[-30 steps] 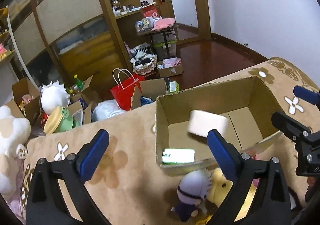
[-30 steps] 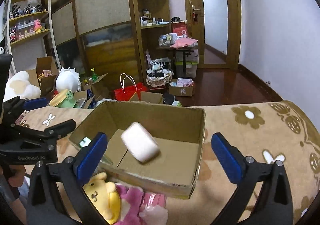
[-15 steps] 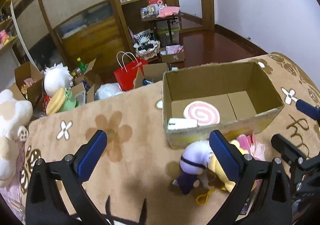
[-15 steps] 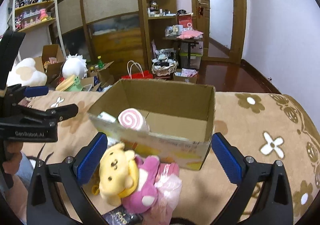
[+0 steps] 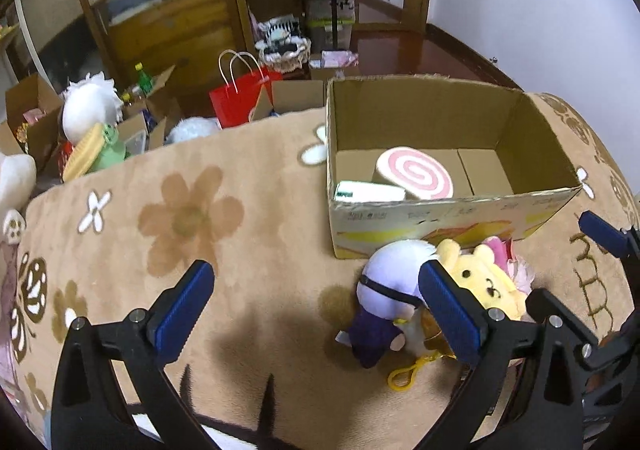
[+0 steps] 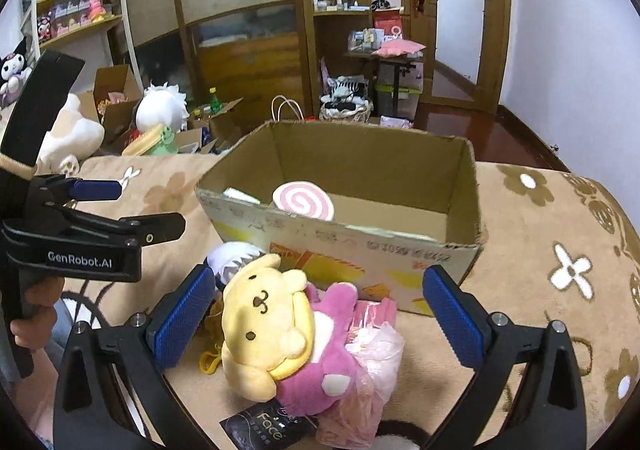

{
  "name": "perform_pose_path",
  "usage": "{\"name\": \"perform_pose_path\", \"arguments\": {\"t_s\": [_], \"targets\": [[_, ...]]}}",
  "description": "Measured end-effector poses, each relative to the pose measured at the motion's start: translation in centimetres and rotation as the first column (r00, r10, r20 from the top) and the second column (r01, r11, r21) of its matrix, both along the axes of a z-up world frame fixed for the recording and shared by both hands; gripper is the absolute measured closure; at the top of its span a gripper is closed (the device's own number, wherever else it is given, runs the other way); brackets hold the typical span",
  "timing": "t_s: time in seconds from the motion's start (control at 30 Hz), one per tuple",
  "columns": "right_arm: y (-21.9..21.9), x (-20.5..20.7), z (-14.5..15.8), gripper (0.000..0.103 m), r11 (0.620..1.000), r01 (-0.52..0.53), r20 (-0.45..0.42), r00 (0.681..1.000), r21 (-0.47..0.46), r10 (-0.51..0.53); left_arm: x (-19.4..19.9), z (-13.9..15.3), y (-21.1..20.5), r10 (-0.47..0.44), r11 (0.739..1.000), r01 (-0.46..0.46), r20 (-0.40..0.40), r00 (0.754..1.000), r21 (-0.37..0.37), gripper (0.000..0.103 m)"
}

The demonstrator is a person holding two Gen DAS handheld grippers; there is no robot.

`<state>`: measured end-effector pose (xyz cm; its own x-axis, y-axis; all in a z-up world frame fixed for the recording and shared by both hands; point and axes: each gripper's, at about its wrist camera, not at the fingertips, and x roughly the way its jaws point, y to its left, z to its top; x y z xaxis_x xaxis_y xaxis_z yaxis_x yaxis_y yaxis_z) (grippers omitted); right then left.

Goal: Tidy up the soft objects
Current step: 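Grasp the yellow bear plush with the right gripper while the left grasps the purple-haired doll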

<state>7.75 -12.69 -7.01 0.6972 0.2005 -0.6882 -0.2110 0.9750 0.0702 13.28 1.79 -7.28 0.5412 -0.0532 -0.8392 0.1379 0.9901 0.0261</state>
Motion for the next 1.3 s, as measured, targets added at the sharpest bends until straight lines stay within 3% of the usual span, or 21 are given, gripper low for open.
{"name": "perform_pose_path", "arguments": {"t_s": [0.67,0.83,1.03,1.3], "targets": [[3.0,2.4,-5.2,0.0,0.999,-0.036,-0.127,0.991,-0.02,0.033,2.7,-4.2,-1.9,-0.065,0.998,0.061,-0.137,0.988,-0.03,0.002],[2.2,3.2,-6.2,0.0,1.0,-0.014,-0.181,0.983,0.023,0.018,3.1,-4.4,-2.3,-0.082,0.996,0.076,-0.138,0.987,-0.049,0.002],[2.2,3.4,-6.5,0.0,0.999,-0.021,-0.18,0.983,0.028,0.026,3.1,-4.4,-2.8,-0.115,0.991,0.103,-0.148,0.982,-0.083,0.002],[1.8,3.2,-6.6,0.0,0.999,-0.017,-0.188,0.982,0.031,0.023,3.2,-5.2,-3.3,-0.114,0.992,0.105,-0.16,0.98,-0.065,0.002]]}}
